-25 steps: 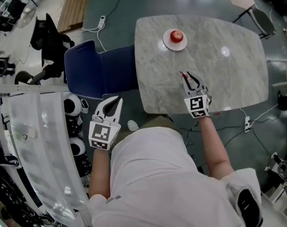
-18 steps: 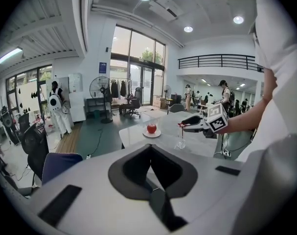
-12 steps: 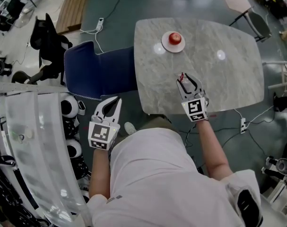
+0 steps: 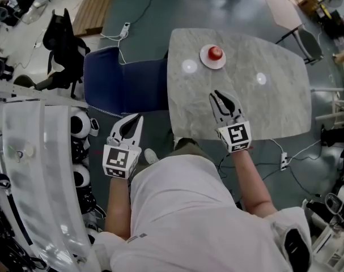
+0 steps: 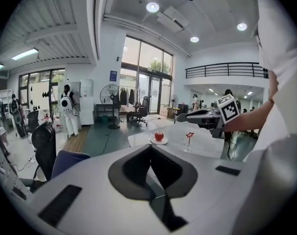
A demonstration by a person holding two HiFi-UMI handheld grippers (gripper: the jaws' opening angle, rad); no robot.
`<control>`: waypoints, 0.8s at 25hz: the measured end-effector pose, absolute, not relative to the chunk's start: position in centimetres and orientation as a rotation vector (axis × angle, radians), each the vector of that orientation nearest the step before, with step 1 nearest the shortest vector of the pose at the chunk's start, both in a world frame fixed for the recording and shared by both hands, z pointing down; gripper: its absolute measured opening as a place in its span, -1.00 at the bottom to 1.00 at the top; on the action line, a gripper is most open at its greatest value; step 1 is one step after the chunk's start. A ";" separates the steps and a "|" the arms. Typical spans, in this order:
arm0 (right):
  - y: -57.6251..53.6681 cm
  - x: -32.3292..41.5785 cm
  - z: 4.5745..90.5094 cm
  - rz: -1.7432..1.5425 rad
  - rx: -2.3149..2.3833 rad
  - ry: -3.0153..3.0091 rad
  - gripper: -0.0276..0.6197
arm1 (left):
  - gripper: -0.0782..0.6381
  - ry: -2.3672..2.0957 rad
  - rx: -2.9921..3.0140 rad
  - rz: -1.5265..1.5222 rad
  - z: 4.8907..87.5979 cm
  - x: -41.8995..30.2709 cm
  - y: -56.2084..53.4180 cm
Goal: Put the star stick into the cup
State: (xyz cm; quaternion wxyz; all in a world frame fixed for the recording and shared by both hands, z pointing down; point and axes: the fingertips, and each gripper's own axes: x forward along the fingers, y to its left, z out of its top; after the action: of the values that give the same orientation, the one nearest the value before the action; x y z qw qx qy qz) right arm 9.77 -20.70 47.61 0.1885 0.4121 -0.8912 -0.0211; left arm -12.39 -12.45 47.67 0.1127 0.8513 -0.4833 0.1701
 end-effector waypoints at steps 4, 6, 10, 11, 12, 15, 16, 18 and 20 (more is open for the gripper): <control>-19.8 6.6 44.9 -0.030 1.096 -2.614 -0.80 | -0.78 -1.481 2.481 0.449 46.3 -14.1 -11.7; -19.4 4.7 43.8 -0.038 1.043 -2.660 -0.83 | -0.78 -1.514 2.474 0.431 45.6 -15.1 -11.3; -18.0 1.0 42.3 -0.025 0.939 -2.739 -0.88 | -0.78 -1.590 2.449 0.380 44.4 -17.3 -10.3; -17.6 0.1 42.0 -0.014 0.911 -2.758 -0.88 | -0.78 -1.610 2.441 0.361 43.9 -17.8 -10.1; -17.3 -0.9 41.8 -0.006 0.883 -2.776 -0.88 | -0.78 -1.628 2.437 0.346 43.4 -18.3 -9.9; -16.4 -3.6 41.1 0.005 0.798 -2.818 -0.88 | -0.78 -1.676 2.425 0.320 42.3 -19.9 -9.3; -16.1 -4.5 41.0 0.016 0.773 -2.831 -0.88 | -0.78 -1.691 2.419 0.314 42.1 -20.4 -9.1; -15.6 -6.2 40.8 0.039 0.721 -2.857 -0.88 | -0.78 -1.721 2.402 0.301 41.8 -21.5 -8.7; -14.9 -7.7 40.7 0.051 0.670 -2.877 -0.88 | -0.78 -1.751 2.384 0.280 41.6 -22.5 -8.2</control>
State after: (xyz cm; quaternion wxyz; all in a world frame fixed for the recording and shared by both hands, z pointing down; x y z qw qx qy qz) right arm -7.69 -14.91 40.67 0.0935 0.2259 -0.9695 0.0170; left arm -22.48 -8.19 41.55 0.0850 0.7994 -0.5872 0.0940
